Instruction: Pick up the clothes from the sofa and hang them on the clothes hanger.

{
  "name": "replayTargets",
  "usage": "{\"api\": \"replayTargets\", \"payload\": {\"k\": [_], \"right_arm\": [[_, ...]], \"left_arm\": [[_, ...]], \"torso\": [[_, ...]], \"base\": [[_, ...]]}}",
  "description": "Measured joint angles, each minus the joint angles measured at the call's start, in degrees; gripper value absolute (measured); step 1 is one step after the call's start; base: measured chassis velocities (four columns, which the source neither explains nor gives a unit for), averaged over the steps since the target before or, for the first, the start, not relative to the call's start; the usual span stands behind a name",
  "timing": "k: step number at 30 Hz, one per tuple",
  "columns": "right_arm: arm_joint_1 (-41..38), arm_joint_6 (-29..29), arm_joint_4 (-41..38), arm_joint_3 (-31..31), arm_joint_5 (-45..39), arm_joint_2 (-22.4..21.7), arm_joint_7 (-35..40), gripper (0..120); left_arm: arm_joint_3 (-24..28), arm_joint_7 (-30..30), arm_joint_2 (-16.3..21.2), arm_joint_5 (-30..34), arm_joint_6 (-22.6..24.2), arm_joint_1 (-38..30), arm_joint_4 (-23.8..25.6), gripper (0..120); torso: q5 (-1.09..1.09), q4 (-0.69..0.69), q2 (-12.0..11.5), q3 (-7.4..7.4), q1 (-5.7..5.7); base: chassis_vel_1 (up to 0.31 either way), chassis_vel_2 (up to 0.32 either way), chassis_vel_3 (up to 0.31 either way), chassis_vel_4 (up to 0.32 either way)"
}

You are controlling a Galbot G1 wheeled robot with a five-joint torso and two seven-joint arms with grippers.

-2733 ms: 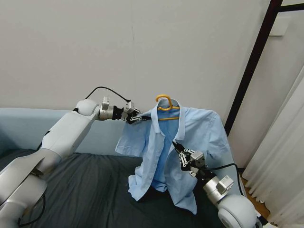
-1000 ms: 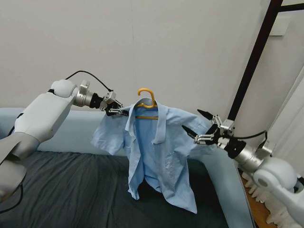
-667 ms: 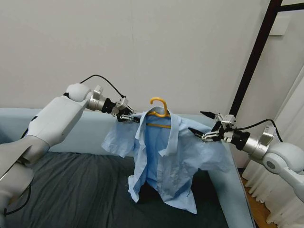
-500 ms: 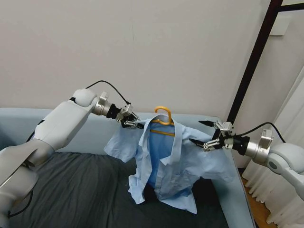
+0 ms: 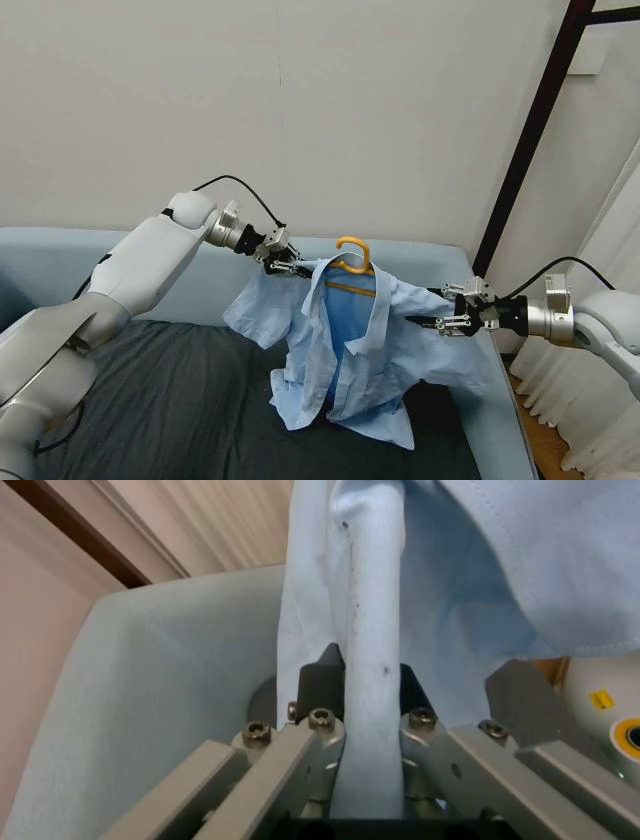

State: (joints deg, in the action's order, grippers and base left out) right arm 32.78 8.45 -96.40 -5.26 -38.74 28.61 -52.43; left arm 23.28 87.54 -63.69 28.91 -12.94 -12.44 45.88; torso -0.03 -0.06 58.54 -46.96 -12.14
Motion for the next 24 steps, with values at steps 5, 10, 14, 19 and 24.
{"api": "replayTargets", "payload": {"k": [5, 10, 14, 19, 24], "right_arm": [[-0.3, -0.4, 0.9, -0.1, 3.1, 0.2, -1.0, 22], [-0.3, -1.3, 1.2, -0.5, 5.3, 0.6, -1.2, 5], [0.1, -1.1, 0.9, -0.7, 3.4, 0.7, 0.2, 2], [0.6, 1.3, -0.1, -0.6, -4.4, -0.2, 1.5, 2], [0.8, 2.7, -0.3, -0.8, -9.8, -1.2, 1.2, 2]], "left_arm": [[0.0, 0.0, -0.6, -0.1, -0.1, -0.4, -0.4, 2], [0.0, 0.1, -0.9, -0.1, -0.1, -1.0, -0.6, 2], [0.0, 0.1, -0.7, 0.0, -0.1, -1.0, -0.7, 2], [0.1, 0.0, -0.4, 2.6, -2.3, -0.8, -1.4, 7], [0.7, -0.7, -0.4, 5.9, -7.7, -1.6, -3.9, 26]], "torso": [[0.00, -0.01, 0.0, 0.00, 0.00], [0.00, -0.01, 0.0, 0.00, 0.00], [0.00, 0.00, 0.0, 0.00, 0.00], [-0.01, 0.00, 0.0, 0.00, 0.00], [-0.01, -0.01, 0.0, 0.00, 0.00]], "base": [[0.000, 0.000, 0.000, 0.000], [0.000, 0.000, 0.000, 0.000], [0.000, 0.000, 0.000, 0.000], [0.000, 0.000, 0.000, 0.000], [0.000, 0.000, 0.000, 0.000]]}}
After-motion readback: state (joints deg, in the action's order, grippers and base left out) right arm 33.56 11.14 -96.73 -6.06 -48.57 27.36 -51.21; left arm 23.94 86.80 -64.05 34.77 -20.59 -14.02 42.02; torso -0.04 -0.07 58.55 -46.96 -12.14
